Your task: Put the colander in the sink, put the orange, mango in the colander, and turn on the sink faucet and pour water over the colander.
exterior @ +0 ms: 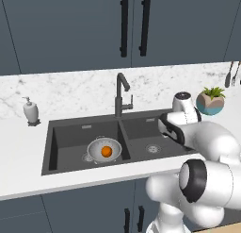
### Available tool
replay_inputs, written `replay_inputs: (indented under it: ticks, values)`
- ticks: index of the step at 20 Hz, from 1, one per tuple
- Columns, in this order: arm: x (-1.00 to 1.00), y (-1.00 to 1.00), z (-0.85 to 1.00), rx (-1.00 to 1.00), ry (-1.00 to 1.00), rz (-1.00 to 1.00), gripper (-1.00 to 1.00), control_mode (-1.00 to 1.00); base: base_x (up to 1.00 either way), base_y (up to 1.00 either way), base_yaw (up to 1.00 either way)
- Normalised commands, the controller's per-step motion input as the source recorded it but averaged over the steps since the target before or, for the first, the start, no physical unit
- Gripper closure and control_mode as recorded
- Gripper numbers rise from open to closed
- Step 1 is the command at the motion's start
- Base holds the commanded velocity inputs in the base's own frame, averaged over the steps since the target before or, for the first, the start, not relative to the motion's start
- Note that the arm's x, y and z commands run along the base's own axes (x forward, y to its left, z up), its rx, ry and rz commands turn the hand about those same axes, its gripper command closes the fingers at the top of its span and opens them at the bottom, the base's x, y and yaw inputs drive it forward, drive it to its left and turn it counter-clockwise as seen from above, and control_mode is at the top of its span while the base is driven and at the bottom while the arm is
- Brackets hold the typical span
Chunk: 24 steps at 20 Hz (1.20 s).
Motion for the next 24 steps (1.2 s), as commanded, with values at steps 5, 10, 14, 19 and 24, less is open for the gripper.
replay_inputs:
  ticks: [5, 10, 14, 19, 24]
  values:
    - [0.0, 1.0, 0.13, 0.02, 0.0, -0.16, 1.0, -1.0, 0.0, 0.0, 0.0]
    - [0.01, 1.0, 0.01, 0.04, 0.0, -0.13, 1.0, -1.0, 0.0, 0.0, 0.0]
    - [0.06, 1.0, 0.0, 0.04, 0.0, -0.12, 1.0, -1.0, 0.0, 0.0, 0.0]
    - [0.13, 1.0, 0.0, 0.01, 0.0, -0.12, 1.0, -1.0, 0.0, 0.0, 0.0]
    - [0.33, 0.98, -0.04, 0.0, 0.0, -0.12, 1.0, -1.0, 0.0, 0.0, 0.0]
